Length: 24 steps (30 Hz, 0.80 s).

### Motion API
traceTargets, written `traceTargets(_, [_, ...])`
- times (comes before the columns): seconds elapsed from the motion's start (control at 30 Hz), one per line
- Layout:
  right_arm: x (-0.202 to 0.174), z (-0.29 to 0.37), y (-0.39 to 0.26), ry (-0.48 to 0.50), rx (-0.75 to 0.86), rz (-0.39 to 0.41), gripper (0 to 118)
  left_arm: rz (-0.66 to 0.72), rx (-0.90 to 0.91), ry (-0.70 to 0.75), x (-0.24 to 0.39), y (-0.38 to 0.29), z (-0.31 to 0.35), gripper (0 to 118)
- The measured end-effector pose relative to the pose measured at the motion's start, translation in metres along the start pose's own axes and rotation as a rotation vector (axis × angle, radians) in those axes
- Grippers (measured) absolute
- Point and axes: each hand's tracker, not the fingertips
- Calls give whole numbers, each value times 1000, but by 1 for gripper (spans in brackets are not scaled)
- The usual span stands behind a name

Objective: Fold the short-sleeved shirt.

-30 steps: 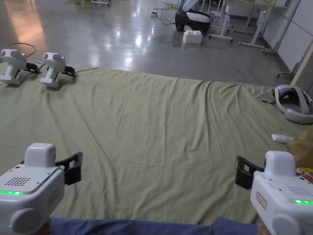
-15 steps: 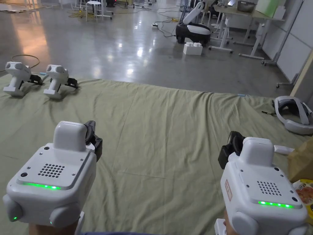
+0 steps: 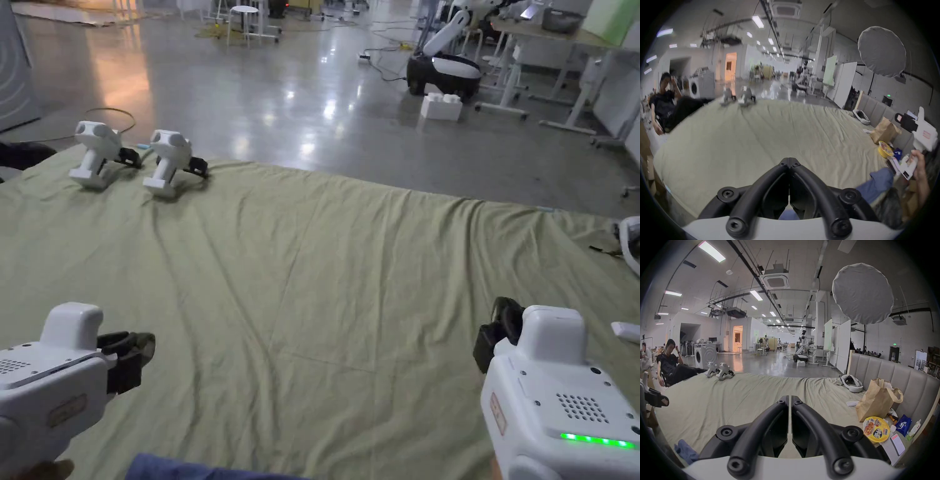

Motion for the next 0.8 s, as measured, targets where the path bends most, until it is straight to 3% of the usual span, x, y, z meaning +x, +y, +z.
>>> traceTargets(0.07, [-2, -3, -5, 8, -23, 8, 5, 92, -56, -46, -28, -11, 1, 10])
traceTargets(0.1, [-3, -5, -7, 16, -35, 8, 5, 141, -96, -61, -42, -16, -1, 23])
traceTargets(0.13, [-3, -6, -9, 20, -43, 9, 5, 172, -118, -80, -52, -21, -2, 43])
traceTargets(0.23, [-5, -8, -16, 24, -69, 15, 5, 182, -195, -101, -74, -39, -6, 72])
traceTargets(0.3, [-5, -10, -20, 27, -91, 14, 5, 191, -274, -95, -81, -48, -13, 73])
traceTargets(0.4, [-3, -13, -27, 34, -125, 5, 5, 252, -345, -202, -84, -64, -24, 73])
traceTargets(0.53, [0, -13, -35, 32, -155, 12, 5, 340, -464, -329, -96, -83, -47, 88])
traceTargets(0.7, [4, -12, -39, 32, -180, 6, 5, 450, -607, -343, -96, -116, -74, 90])
traceTargets(0.8, [5, -11, -40, 36, -188, 6, 5, 549, -513, -406, -96, -119, -67, 91])
